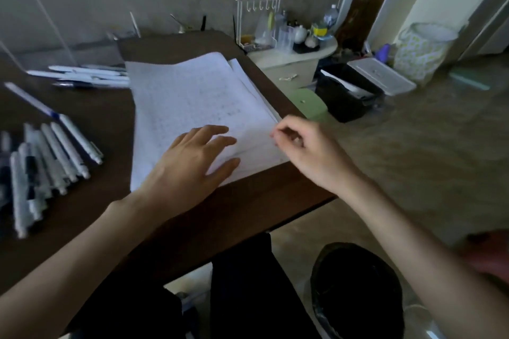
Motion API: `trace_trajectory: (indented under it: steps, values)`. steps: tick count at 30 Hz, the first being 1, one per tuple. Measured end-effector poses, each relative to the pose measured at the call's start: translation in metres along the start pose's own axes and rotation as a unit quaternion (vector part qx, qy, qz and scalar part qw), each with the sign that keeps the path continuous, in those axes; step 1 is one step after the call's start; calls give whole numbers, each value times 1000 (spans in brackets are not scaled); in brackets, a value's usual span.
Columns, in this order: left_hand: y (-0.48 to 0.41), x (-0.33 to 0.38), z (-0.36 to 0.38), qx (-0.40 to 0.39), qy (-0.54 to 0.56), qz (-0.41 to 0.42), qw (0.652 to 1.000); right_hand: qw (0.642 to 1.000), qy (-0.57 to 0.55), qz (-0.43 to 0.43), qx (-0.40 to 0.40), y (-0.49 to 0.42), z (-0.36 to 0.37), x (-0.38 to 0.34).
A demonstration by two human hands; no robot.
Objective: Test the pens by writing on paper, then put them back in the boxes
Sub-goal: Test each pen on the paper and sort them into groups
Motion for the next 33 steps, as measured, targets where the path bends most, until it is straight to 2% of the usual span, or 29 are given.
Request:
trace_trajectory:
  steps: [3,7,16,20,23,27,33]
  values:
    - [20,-39,-24,5,-33,-62,997,994,1,-69,-79,-23,50,-26]
    - [57,-85,-45,35,-116,-107,987,986,0,-111,-120,-58,107,-53]
    - [72,-116,-64,108,-148,-196,963,984,-51,-87,-145,-147,222,-126]
    - [78,-124,-57,90,-171,-223,955,983,-35,-62,-167,-172,264,-157]
    - [81,-126,-53,94,-179,-232,951,979,31,-57,-193,-182,293,-171]
    - [81,-127,-51,102,-175,-226,953,982,96,-41,-160,-189,320,-171]
    - [82,-126,-53,118,-184,-213,952,997,-22,-41,-68,-179,275,-159]
Point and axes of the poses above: each hand's wrist, its own y-axis away from the middle knuckle, its own z-axis out of the palm, x = y × z, the point moved 2 cm from there along -y, towards the middle knuckle, and after that the axes turned 10 degrees about x, right-handed, at the moved point
